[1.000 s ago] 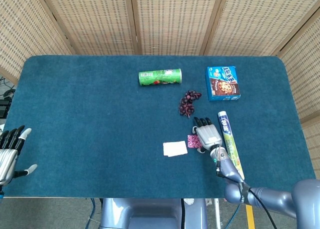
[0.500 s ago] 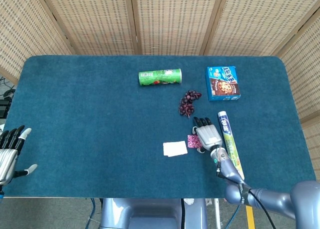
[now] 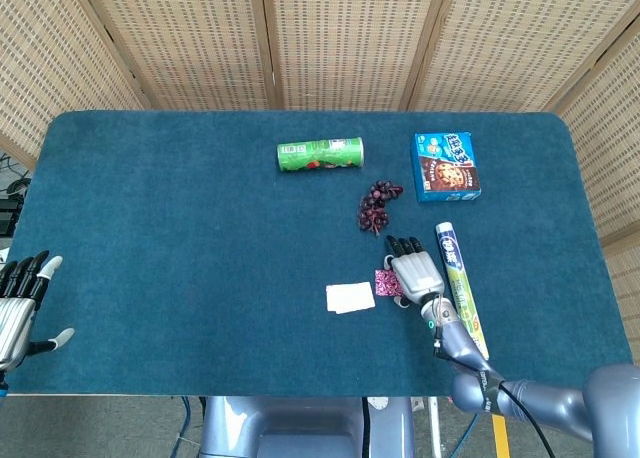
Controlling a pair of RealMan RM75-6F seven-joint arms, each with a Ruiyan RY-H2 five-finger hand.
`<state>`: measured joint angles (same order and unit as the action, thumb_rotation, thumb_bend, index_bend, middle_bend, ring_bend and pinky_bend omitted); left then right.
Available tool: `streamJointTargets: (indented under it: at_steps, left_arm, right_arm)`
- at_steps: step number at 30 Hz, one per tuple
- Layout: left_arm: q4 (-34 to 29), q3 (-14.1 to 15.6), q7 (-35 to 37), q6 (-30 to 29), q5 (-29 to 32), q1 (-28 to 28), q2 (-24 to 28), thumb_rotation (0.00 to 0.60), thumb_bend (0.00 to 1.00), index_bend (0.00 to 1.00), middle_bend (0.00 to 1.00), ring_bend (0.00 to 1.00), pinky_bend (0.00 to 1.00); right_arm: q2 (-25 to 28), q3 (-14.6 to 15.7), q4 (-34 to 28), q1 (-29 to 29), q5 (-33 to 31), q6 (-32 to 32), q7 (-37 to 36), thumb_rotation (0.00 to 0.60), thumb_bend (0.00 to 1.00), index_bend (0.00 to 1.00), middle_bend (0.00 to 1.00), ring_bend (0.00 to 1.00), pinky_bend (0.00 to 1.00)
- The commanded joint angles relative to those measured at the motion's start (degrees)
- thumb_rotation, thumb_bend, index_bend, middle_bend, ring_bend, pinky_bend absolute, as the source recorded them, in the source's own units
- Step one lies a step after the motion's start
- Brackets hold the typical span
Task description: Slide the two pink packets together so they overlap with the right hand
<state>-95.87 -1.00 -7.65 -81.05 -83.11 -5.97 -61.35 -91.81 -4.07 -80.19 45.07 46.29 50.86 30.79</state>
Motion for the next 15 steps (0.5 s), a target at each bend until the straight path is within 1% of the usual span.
streamJointTargets:
  at_steps: [1,15]
  left_arm:
    - [0.00,0.00,-0.04,-0.01,0.00,0.00,0.00,0.600,0.00,0.00,0.00,0.00,0.00]
    - [0.00,-0.02,-0.10,0.01,0.04,-0.01,-0.01,0.600,0.00,0.00,0.00,0.00,0.00]
  right_arm:
    - [-0.08,-0.04,0.02,-0.13,0.23,0.01,-0.19,0.600,0.34,0.55,0.00,0.00,0.00]
    - [-0.13,-0.51,0.24,-0.54,1.29,-0.26,-1.18,0.600,0.35,0.58,0.00,0.00,0.00]
